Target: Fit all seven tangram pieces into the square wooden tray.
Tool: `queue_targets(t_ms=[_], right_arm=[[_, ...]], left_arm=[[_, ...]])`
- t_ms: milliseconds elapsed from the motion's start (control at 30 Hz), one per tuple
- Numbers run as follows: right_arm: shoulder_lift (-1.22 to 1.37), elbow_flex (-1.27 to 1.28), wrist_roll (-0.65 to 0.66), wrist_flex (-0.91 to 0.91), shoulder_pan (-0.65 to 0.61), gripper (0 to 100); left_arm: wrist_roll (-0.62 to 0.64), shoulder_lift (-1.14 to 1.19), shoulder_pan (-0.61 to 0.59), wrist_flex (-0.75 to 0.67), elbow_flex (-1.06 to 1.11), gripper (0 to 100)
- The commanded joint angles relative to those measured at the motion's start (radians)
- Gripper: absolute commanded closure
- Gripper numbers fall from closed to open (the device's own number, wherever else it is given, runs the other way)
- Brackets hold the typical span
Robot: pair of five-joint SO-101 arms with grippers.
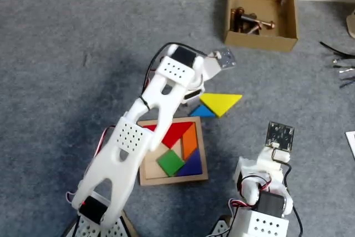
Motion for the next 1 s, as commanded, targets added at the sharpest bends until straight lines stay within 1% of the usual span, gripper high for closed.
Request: queue_targets(t_ms=[0, 133, 367, 500, 567, 700, 800, 967], right_arm=[[-0.012, 0.114, -0.009, -0.027, 0.01, 99.4], [-0.012, 0.114, -0.009, -0.027, 0.01, 99.4], [-0.012, 0.114, -0.009, -0.027, 0.008, 99.4], [-0.012, 0.114, -0.009, -0.027, 0.008, 99.4], [-0.012, 0.114, -0.009, -0.027, 0.007, 99.4], [-0.012, 0.114, -0.009, -0.027, 0.007, 99.4], [-0.012, 0.113, -0.009, -0.027, 0.007, 99.4], [-0.012, 0.113, -0.009, -0.027, 0.007, 99.4]], left_arm=[[0.0, -0.024, -0.03, 0.049, -0.079, 92], [0.002, -0.025, -0.047, 0.084, -0.142, 92], [0.003, -0.028, -0.048, 0.091, -0.145, 92], [0.081, -0.087, -0.033, 0.095, -0.119, 92], [0.086, -0.142, -0.018, 0.095, -0.061, 92], [0.086, -0.282, 0.012, 0.095, 0.17, 92], [0.084, -0.4, 0.019, 0.092, 0.34, 92], [0.083, -0.576, 0.018, 0.089, 0.547, 93]])
